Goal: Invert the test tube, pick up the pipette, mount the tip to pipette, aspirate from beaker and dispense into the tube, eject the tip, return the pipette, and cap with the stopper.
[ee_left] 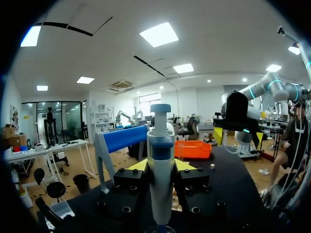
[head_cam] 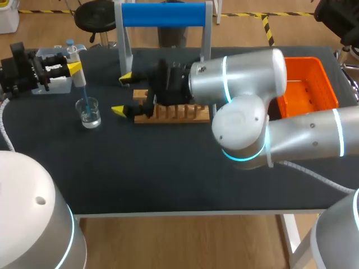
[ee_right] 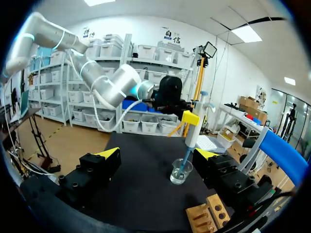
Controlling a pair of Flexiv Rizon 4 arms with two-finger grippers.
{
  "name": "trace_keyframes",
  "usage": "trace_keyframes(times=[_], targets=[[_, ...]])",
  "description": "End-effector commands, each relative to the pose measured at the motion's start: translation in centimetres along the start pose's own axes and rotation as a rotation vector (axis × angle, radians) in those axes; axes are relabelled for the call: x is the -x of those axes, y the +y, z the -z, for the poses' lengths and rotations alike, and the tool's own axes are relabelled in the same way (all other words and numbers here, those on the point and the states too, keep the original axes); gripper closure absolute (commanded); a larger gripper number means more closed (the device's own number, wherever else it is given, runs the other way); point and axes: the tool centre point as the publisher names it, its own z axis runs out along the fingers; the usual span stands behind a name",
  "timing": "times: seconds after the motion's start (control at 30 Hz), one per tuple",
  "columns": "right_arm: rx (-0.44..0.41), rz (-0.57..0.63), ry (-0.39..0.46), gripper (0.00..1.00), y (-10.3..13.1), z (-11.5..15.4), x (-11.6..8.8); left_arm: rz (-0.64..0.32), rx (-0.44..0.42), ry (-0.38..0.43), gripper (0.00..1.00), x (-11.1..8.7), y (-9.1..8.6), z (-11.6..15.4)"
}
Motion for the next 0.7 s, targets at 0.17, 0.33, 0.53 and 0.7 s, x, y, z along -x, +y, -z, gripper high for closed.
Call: trace_keyframes(times=[0.17, 0.33, 0.53, 0.7], targets=[[0.053, -0.034, 0.278, 0.0, 3.7, 0.7, 1.8, -0.001, -0.002, 0.0, 1.0, -0.1, 0.0, 0.1], [0.078, -0.021, 0.298, 0.0, 5.7, 0.1, 2.7, -0.001, -0.002, 0.0, 1.0, -0.1, 0.0, 0.1], [0.093, 0.016, 0.299, 0.0, 7.7, -0.7, 3.2, -0.001, -0.002, 0.0, 1.0, -0.1, 0.0, 0.1], [0.111, 0.034, 0.304, 1.0, 9.1, -1.4, 3.3, -0.001, -0.002, 0.0, 1.0, -0.1, 0.0, 0.1]])
